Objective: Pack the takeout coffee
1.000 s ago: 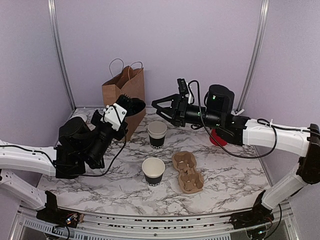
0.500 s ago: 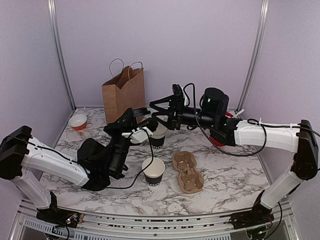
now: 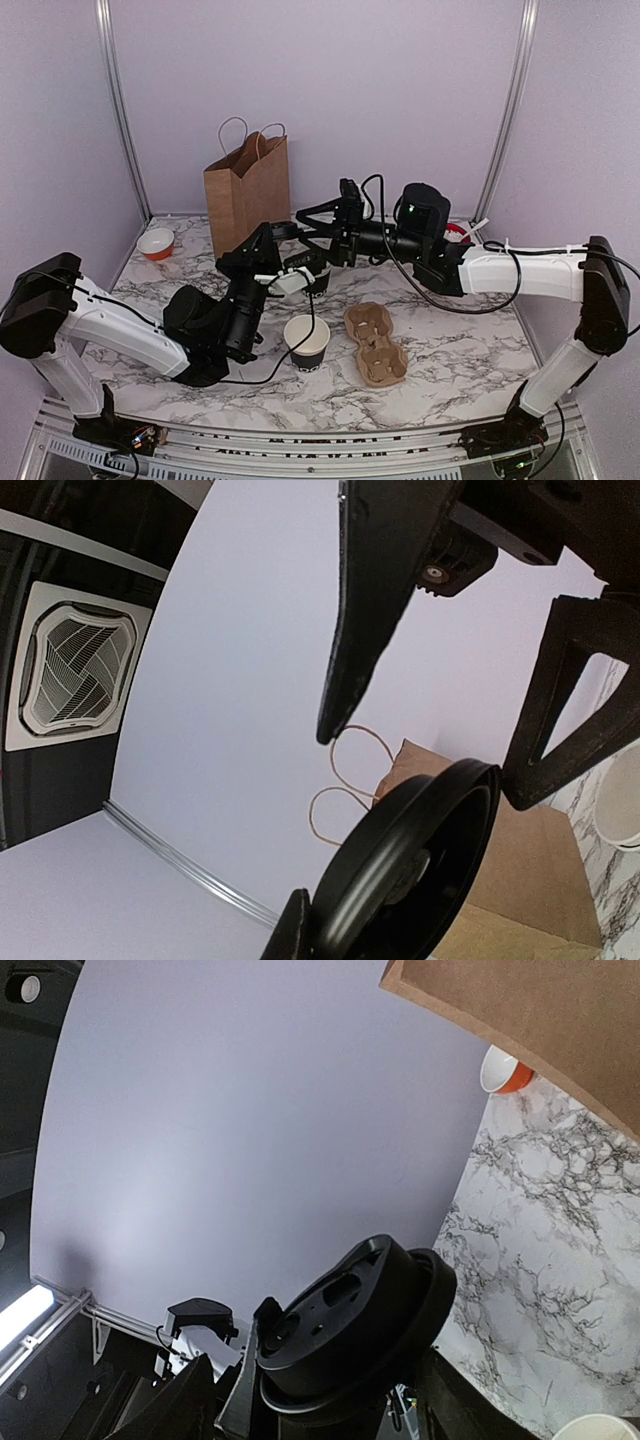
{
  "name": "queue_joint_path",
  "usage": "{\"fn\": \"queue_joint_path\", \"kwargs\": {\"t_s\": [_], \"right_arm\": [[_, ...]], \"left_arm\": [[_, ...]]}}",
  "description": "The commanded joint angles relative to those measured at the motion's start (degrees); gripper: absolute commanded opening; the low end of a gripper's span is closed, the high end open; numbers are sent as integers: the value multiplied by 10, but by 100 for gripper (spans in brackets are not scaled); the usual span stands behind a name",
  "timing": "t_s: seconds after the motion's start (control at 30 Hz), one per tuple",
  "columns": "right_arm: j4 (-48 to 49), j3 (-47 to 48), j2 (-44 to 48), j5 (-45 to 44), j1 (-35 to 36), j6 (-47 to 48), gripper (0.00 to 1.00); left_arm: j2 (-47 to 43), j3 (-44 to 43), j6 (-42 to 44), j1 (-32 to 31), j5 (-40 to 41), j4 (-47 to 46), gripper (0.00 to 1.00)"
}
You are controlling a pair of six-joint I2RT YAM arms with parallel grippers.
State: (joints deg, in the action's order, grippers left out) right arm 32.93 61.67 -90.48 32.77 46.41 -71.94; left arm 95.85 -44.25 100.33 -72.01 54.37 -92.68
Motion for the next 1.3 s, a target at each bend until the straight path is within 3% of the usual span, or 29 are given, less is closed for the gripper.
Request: {"fn": "queue_joint_path", "kwargs": {"t_s": [0.0, 0.17, 0.57, 0.9, 1.0, 1.27], "right_arm": [[38, 7, -9, 16, 10, -11, 66], [51, 9, -20, 16, 10, -21, 63], [157, -3, -49, 5, 10, -101, 30], [161, 27, -68, 7, 11, -98, 0], [171, 31, -73, 8, 13, -98, 0], [150, 46, -73, 4, 13, -64, 0]], "left_arm": [[19, -24, 23, -5, -1, -90, 0], [34, -26, 31, -8, 0, -93, 0], [35, -29, 35, -15, 12, -94, 0], [13, -24, 29, -20, 29, -93, 18], [8, -21, 24, -21, 35, -93, 24], [-8, -16, 2, -28, 62, -90, 56]]}}
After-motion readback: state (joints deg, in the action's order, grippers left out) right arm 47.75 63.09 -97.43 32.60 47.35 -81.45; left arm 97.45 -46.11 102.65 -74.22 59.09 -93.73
